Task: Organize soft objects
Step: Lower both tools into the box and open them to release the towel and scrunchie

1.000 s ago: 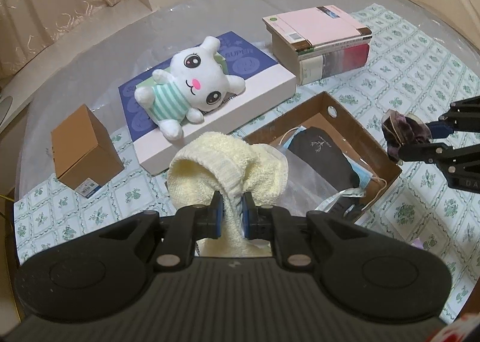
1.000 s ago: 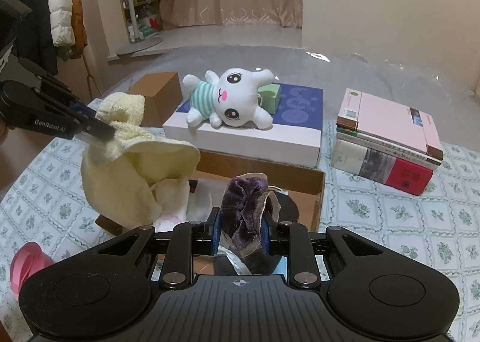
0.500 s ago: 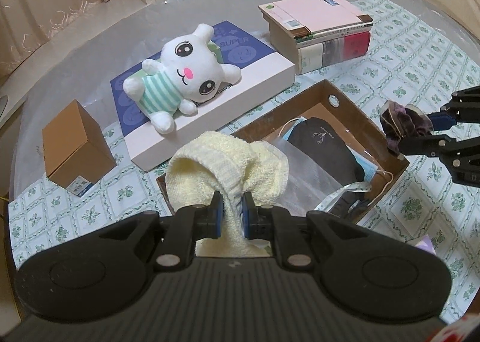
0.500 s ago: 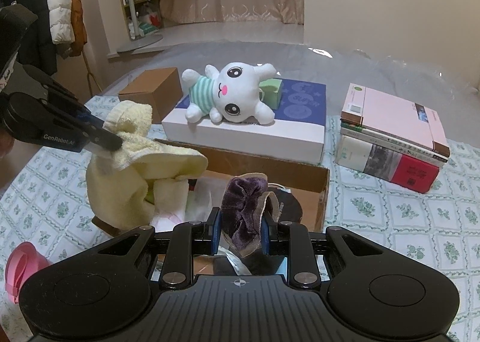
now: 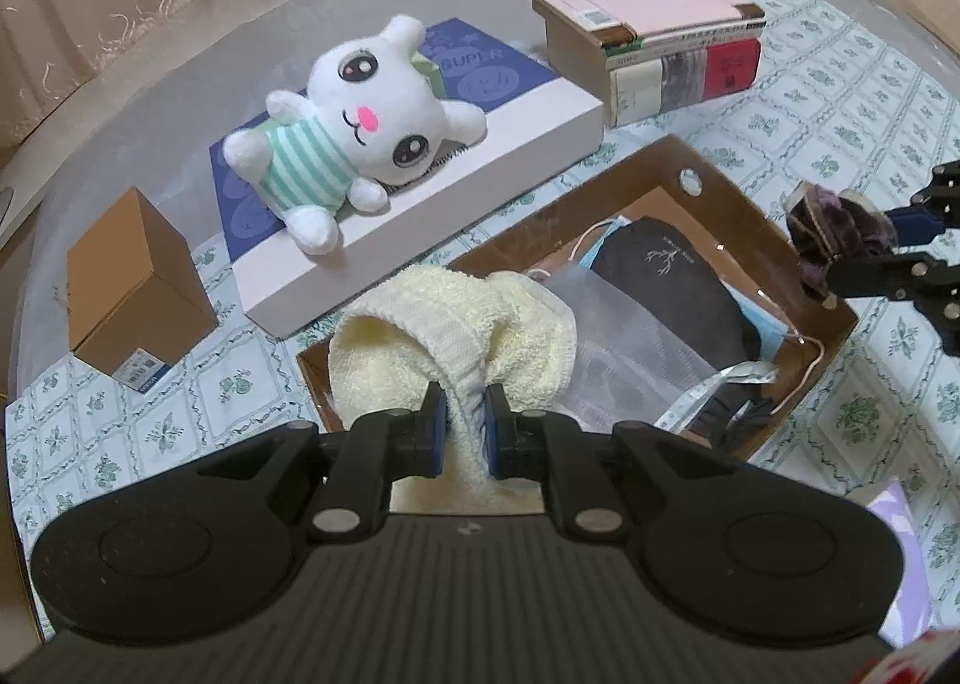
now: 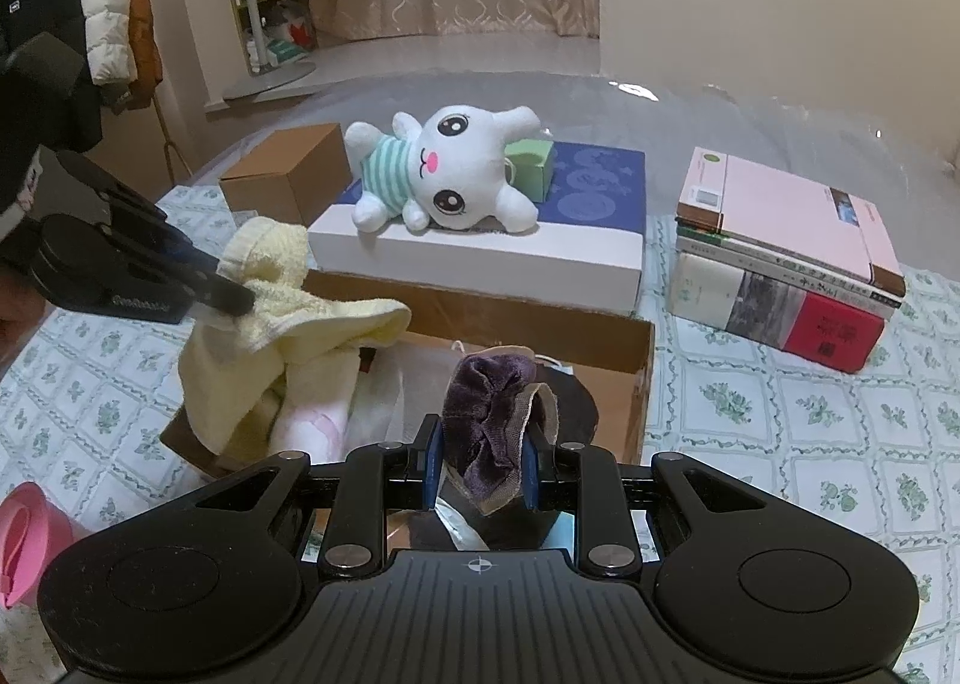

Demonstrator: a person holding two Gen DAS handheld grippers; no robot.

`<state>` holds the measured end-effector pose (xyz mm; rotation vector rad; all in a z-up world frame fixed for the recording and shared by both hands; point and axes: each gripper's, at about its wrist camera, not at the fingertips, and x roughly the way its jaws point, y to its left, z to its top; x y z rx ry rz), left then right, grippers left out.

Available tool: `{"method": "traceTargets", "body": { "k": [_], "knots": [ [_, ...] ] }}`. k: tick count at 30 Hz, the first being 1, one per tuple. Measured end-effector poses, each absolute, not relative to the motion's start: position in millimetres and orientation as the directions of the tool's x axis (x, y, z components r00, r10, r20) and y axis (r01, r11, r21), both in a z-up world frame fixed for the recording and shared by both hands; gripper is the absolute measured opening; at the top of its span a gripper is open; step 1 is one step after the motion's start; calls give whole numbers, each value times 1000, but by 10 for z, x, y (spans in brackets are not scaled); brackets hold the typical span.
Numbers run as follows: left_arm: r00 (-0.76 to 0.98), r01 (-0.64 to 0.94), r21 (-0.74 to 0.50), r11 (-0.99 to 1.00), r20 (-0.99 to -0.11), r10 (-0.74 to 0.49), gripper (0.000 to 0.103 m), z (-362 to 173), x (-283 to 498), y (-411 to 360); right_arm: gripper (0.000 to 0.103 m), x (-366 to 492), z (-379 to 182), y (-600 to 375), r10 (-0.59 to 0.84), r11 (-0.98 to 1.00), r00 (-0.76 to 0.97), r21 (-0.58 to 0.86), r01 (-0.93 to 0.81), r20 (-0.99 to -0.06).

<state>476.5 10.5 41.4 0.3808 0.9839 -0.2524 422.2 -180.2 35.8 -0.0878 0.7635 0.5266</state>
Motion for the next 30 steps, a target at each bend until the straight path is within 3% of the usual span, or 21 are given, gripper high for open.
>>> {"method": "traceTargets", "body": {
  "k": [10,17,22,24,26,30],
  "knots": [
    [455,408,46,912,-876,-160,11,44,4937,-30,26,4343,172,-1816,422,871,589,127,-475,-690],
    [430,428,49,902,-889,-156,12,-250,4978,-145,26,4424,49,-1869,412,878,579,138,-458,-704],
    [416,413,-8,910,-888,-197,20,-196,4972,-82,26,4486,23,-1919,413,886,574,166,-434,-706],
    [422,400,-27,916,-882,-210,33,-117,4950,-32,26,4502,45,-1922,414,887,575,173,-427,-705],
    [432,394,-42,918,-873,-225,39,-32,4921,11,26,4514,73,-1921,414,889,577,176,-422,-704],
    [460,369,-62,927,-855,-240,40,129,4859,132,26,4543,125,-1907,391,899,583,160,-407,-713]
  ]
}}
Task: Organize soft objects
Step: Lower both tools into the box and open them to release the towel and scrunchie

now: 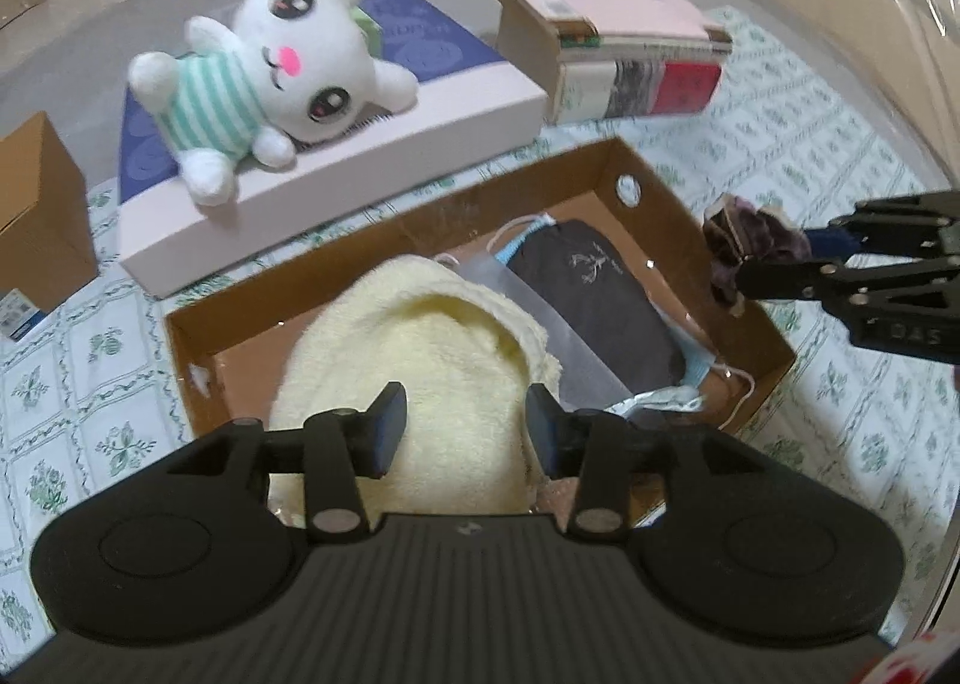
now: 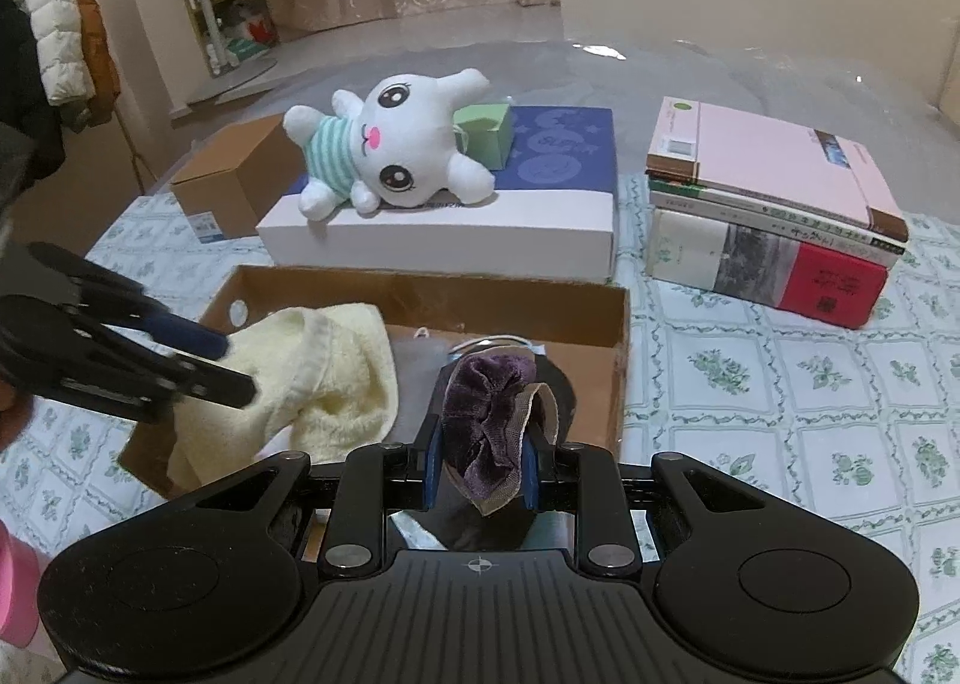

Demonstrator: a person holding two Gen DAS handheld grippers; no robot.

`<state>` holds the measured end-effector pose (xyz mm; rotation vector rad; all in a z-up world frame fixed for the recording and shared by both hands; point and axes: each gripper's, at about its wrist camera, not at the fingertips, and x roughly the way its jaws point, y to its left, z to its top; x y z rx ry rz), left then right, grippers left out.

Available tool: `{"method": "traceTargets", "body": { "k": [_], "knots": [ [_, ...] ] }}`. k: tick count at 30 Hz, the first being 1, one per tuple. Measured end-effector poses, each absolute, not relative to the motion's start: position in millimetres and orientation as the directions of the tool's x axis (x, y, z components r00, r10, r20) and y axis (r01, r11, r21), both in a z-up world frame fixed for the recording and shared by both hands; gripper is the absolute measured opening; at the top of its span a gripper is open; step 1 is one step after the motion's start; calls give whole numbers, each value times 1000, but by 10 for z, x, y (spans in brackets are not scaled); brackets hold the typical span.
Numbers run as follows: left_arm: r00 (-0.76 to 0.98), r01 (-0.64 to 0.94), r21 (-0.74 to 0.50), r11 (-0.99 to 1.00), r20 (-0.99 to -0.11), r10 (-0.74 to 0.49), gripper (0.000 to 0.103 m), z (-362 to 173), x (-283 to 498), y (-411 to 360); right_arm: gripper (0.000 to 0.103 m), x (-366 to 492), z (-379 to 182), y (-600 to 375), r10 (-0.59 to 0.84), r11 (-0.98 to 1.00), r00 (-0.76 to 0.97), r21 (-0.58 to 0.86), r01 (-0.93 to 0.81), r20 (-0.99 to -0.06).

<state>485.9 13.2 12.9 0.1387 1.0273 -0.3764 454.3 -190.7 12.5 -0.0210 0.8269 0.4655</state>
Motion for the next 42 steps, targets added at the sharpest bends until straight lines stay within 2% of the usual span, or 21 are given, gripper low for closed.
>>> {"method": "traceTargets", "body": {
  "k": [10,13,15,17,18,31,42],
  "knots": [
    [522,321,-33,947,-828,-206,44,115,4793,327,26,4756,-145,-1921,368,914,485,213,-345,-793],
    [533,316,-28,948,-822,-202,52,82,4804,347,26,4771,-230,-1932,360,917,476,211,-338,-802],
    [542,313,-32,949,-815,-206,56,74,4818,361,35,4783,-267,-1913,354,918,471,203,-341,-808],
    [547,309,-35,950,-811,-208,61,70,4824,364,63,4780,-272,-1909,348,921,486,195,-338,-802],
    [548,310,-36,950,-810,-209,63,74,4822,366,65,4772,-261,-1918,353,921,498,199,-336,-792],
    [589,303,6,953,-788,-182,75,259,4666,414,66,4633,-26,-1886,383,916,548,229,-329,-744],
    [645,246,-17,969,-744,-176,78,701,4141,438,67,4187,430,-1827,394,911,557,230,-342,-731]
  ]
}}
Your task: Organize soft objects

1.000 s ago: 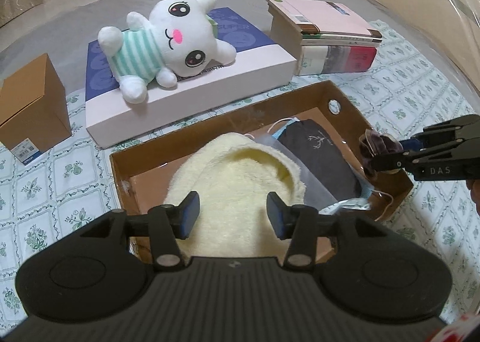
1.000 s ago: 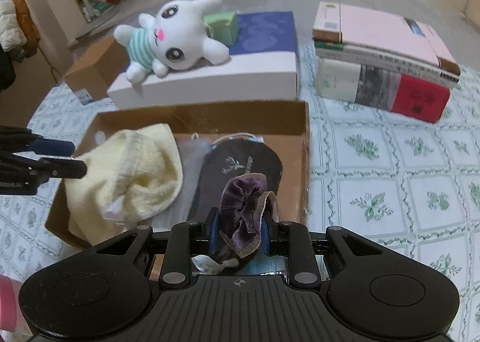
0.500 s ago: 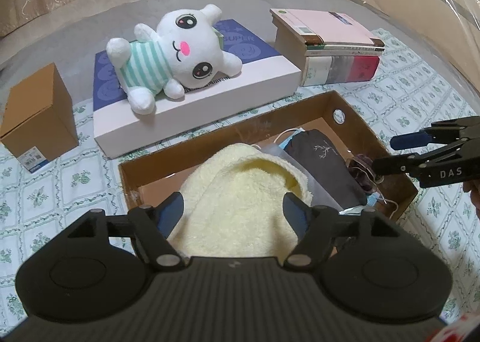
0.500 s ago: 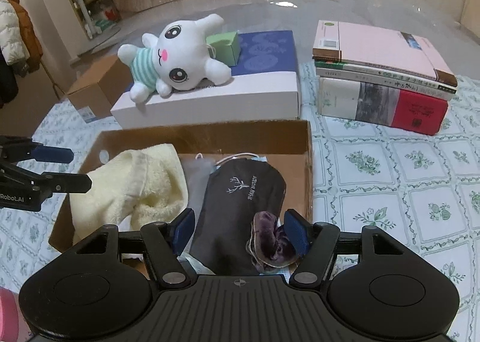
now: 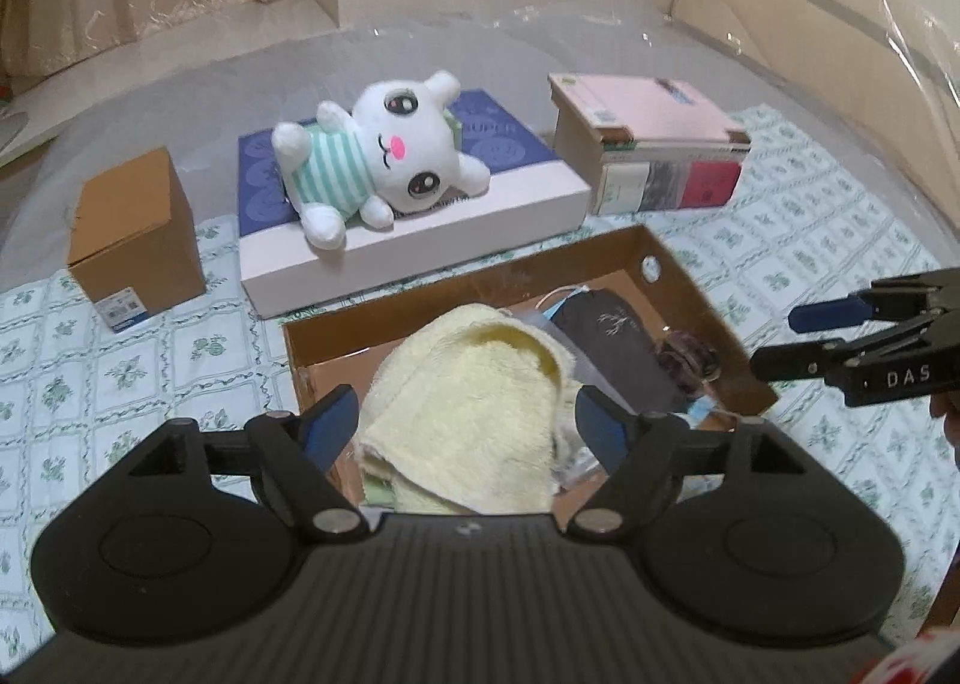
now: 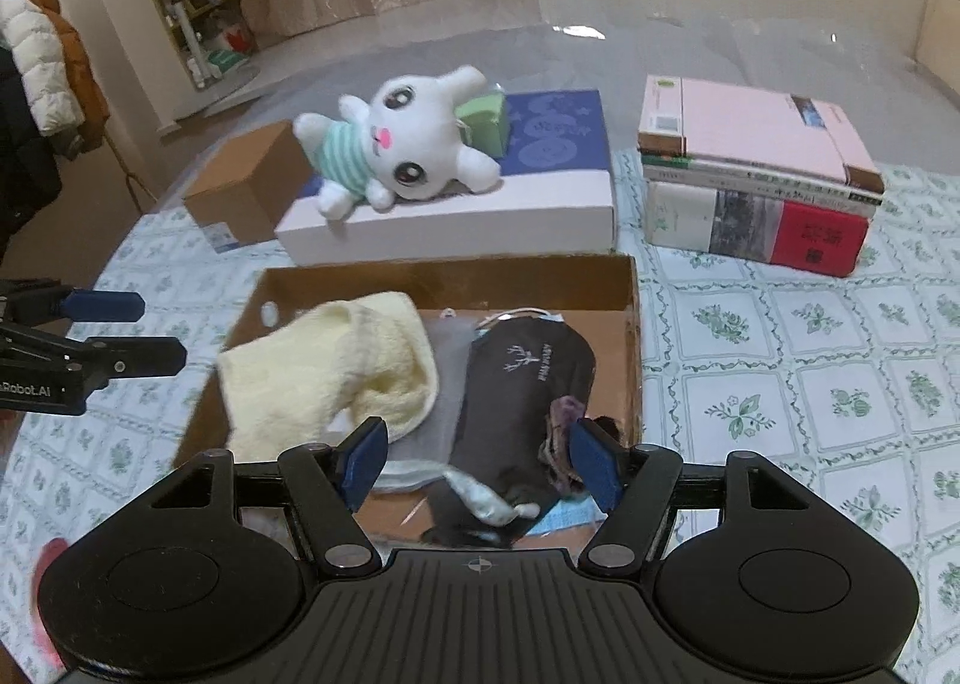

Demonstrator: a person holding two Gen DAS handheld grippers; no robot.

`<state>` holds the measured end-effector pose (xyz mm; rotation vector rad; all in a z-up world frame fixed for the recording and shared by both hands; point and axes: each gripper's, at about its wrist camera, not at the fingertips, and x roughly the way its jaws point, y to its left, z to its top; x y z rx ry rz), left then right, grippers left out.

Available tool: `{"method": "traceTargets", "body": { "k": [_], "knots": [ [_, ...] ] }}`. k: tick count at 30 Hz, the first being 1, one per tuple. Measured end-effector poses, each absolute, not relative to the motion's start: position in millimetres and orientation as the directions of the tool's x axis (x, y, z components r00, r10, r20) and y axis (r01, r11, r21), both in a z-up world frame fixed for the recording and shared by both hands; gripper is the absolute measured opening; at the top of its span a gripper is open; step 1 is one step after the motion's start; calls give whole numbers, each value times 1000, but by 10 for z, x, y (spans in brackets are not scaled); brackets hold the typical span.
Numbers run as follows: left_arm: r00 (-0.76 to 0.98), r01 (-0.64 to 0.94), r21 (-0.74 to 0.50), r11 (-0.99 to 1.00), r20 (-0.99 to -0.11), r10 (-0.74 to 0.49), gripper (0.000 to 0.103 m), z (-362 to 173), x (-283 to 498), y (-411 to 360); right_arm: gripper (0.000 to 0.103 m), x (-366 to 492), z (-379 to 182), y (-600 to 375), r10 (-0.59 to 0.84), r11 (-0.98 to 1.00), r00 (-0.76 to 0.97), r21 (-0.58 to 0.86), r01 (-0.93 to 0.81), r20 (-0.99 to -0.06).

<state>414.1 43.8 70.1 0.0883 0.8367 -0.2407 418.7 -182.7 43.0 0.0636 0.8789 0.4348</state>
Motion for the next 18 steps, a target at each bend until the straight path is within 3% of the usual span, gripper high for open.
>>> {"method": "traceTargets", "body": {
  "k": [18],
  "knots": [
    [763,151,-57,987,-627,-153,81,1286,2754,291,68,2958,1083,-1768,392,912,647,183,-367,-654]
  ]
}}
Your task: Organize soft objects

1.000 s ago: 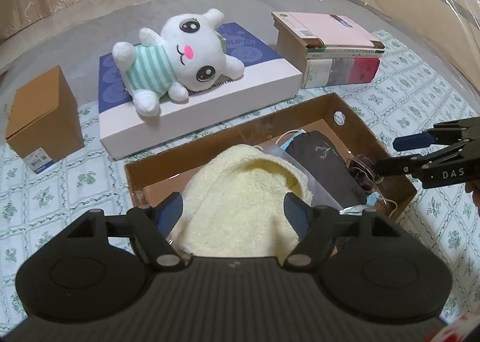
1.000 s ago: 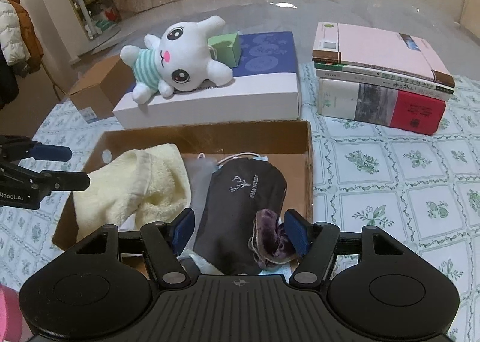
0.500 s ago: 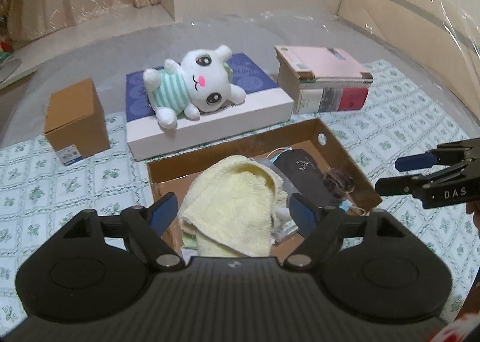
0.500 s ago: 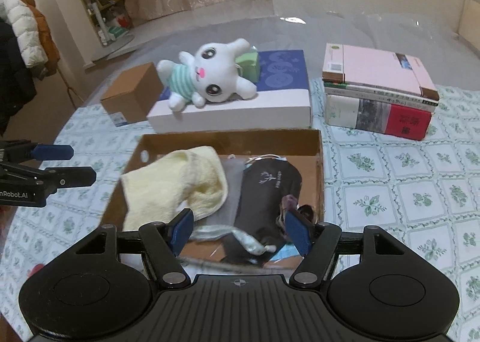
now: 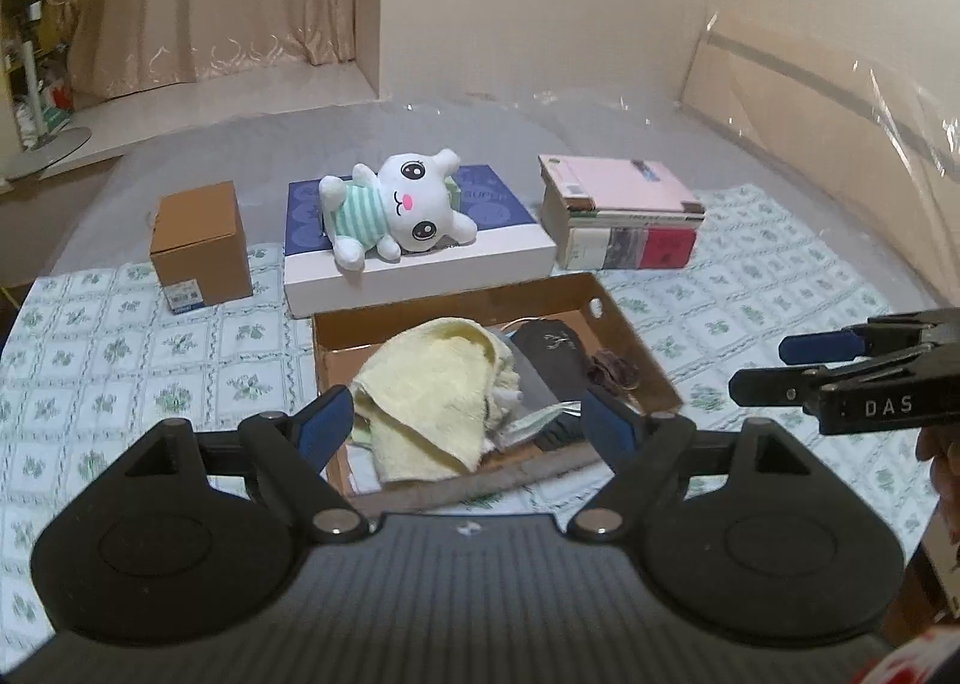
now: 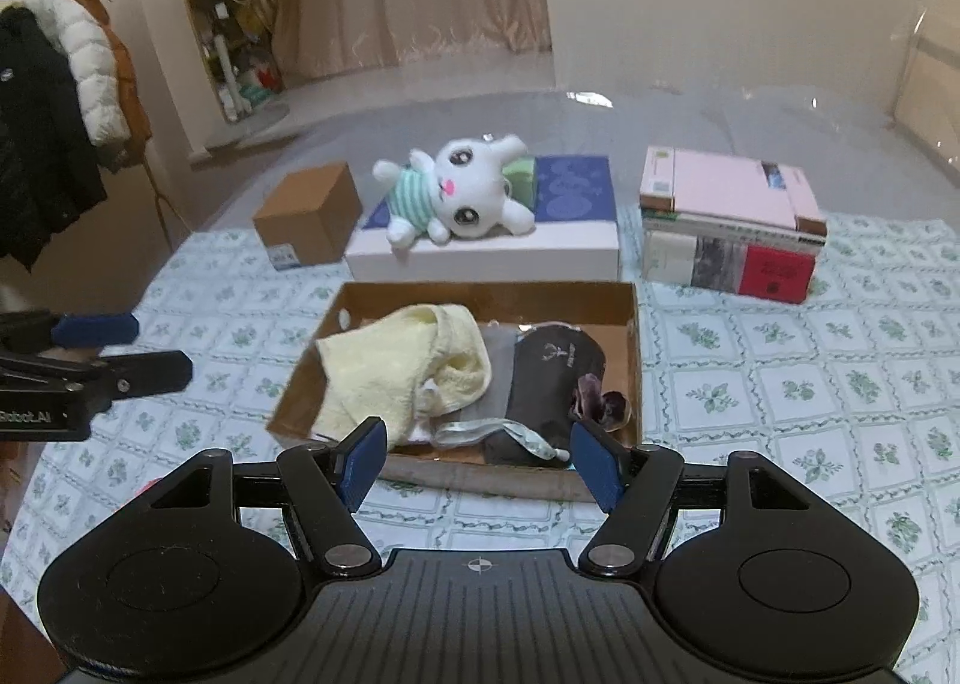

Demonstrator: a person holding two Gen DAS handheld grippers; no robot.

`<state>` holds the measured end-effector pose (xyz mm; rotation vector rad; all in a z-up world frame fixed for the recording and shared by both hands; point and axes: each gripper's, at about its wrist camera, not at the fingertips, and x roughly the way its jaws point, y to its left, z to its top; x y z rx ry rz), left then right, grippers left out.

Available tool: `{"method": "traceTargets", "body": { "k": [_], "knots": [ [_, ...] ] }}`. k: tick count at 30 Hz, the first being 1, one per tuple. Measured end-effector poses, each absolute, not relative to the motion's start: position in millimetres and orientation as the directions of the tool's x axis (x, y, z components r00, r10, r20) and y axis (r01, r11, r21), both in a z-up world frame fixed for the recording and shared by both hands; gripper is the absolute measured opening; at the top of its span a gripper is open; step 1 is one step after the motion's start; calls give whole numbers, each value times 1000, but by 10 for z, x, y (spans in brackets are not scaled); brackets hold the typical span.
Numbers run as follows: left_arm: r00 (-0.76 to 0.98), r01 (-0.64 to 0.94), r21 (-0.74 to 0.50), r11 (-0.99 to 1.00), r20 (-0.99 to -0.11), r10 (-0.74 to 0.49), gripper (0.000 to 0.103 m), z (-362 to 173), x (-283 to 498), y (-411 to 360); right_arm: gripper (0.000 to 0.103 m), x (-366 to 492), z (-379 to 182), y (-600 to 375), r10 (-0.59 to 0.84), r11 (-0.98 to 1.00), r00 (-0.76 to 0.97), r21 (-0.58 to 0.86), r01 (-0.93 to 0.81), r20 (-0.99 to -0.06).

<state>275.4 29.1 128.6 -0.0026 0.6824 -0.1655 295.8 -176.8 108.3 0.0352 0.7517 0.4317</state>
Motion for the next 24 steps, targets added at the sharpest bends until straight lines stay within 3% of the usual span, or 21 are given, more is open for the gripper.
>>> {"method": "traceTargets", "body": {
  "k": [11,24],
  "knots": [
    [849,83,-57,995,-519,-100,81,1294,1872,266,68,2049,1214,-1794,400,910,724,149,-387,-561],
    [861,52,-93,994,-500,-92,81,1183,1097,119,68,1370,1090,-1933,429,903,757,238,-357,-492]
  ]
}}
